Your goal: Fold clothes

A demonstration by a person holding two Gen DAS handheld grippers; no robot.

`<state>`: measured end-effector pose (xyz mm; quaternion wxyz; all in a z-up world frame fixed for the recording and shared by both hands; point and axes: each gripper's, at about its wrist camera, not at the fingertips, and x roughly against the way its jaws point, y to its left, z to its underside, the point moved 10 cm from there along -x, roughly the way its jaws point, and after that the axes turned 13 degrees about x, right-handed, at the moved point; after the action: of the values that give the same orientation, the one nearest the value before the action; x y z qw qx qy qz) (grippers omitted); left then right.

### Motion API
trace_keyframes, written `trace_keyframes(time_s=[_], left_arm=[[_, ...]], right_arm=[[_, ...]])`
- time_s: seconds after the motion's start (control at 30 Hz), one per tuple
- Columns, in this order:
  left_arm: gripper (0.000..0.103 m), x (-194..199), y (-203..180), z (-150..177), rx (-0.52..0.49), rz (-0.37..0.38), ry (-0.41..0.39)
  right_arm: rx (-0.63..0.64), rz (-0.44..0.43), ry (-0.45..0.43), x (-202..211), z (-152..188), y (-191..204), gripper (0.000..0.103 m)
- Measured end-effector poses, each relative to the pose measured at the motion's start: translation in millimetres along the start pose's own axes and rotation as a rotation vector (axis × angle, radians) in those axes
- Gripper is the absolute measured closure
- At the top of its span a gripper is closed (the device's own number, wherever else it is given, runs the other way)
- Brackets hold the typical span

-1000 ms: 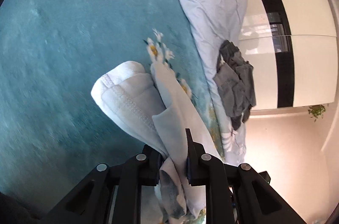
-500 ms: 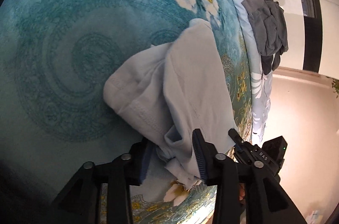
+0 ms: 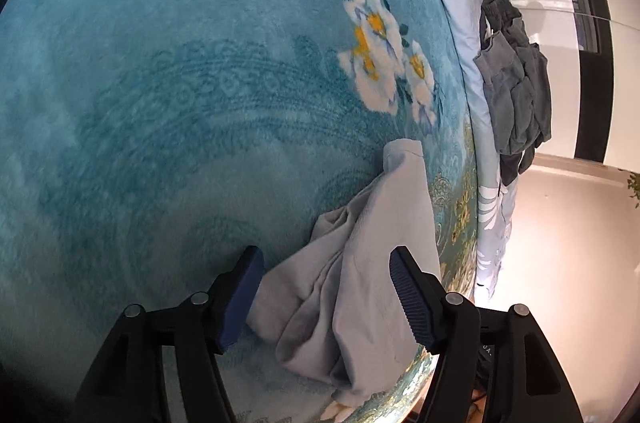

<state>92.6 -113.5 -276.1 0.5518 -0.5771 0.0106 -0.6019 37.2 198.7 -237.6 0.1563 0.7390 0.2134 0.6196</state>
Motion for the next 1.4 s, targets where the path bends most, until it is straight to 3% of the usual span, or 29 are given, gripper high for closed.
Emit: trace_keyframes(time_s=[0.1, 0.27, 0.37, 0.47, 0.57, 0.73, 0.87, 0.97, 1.07, 1.13, 1.2, 1.4], left_arm=[[0.034, -8.7, -6.7, -7.3, -0.029, 0.032, 0.058], [0.033, -17.8, -11.7, -9.3, -0.001, 0.11, 0.14], [0.033, -25.5, -18.1, -2.8, -0.032, 0.113, 0.185], [0.033, -34.5, -26.1, 7.8, -0.088, 0.105, 0.24], [0.033, -43.1, -31.2, 20.0, -0.119, 0.108, 0.297], [0.035, -49.5, -34.7, 31.1, -0.158, 0.102, 0.322], [0.038, -47.1, -35.2, 36.4, -0.214, 0.062, 0.263], [0.047, -45.3, -34.4, 41.2, -0.274, 0.011, 0.23], [0.065, -43.4, -28.2, 44.5, -0.305, -0.051, 0.203], [0.072, -40.3, -25.5, 46.3, -0.325, -0.085, 0.177], [0.079, -34.8, -26.5, 49.7, -0.354, -0.101, 0.15], [0.082, -10.8, -27.5, 56.7, -0.358, -0.083, 0.075]], right_arm=[[-0.008, -0.021, -0.037, 14.3, 4.7, -3.8, 0.068], [-0.05, -0.109, -0.011, 16.6, 36.2, -9.2, 0.059], [-0.09, -0.137, 0.022, 4.5, 57.5, -12.3, 0.056], [-0.135, -0.169, -0.009, -4.8, 62.6, -12.8, 0.054], [-0.177, -0.22, -0.048, -6.4, 59.9, -9.9, 0.043], [-0.194, -0.281, -0.085, -10.5, 53.7, 0.8, 0.043], [-0.207, -0.308, -0.097, -19.4, 52.7, 14.4, 0.043], [-0.224, -0.312, -0.087, -20.3, 56.6, 20.8, 0.048], [-0.242, -0.283, -0.073, -19.6, 60.1, 18.0, 0.062], [-0.255, -0.252, -0.061, -20.5, 62.1, 15.1, 0.083], [-0.258, -0.223, -0.053, -20.1, 62.1, 14.1, 0.087], [-0.115, -0.169, -0.059, -5.5, 39.9, 42.7, 0.092]])
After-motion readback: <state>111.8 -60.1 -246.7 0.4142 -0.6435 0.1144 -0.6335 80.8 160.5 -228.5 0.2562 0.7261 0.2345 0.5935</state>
